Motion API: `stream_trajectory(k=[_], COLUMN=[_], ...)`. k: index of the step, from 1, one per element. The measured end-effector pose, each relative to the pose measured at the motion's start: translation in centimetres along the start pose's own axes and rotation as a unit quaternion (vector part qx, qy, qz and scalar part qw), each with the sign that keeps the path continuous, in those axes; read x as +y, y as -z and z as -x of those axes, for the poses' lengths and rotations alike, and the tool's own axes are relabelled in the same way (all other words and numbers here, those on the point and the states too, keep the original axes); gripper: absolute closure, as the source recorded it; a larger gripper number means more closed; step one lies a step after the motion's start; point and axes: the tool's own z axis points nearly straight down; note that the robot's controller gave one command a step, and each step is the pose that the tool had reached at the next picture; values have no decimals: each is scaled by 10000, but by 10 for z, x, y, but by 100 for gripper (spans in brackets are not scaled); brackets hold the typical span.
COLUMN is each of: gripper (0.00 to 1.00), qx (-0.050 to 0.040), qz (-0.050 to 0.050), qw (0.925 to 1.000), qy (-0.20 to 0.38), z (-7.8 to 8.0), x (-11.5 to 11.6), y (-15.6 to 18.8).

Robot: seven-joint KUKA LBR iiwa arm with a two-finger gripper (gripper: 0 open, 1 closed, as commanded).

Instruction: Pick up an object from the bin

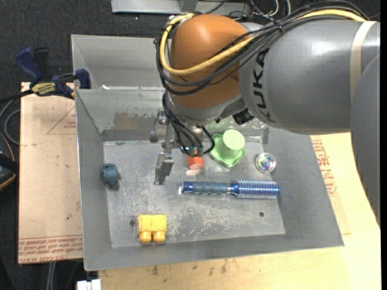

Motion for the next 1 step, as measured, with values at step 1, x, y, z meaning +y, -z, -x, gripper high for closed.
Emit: stream_trajectory(k=[1], gripper=[0], qx=[0], qz=[-9], qw=[9917], qy=[1287], z=[-19], x=[-101], y=[-143])
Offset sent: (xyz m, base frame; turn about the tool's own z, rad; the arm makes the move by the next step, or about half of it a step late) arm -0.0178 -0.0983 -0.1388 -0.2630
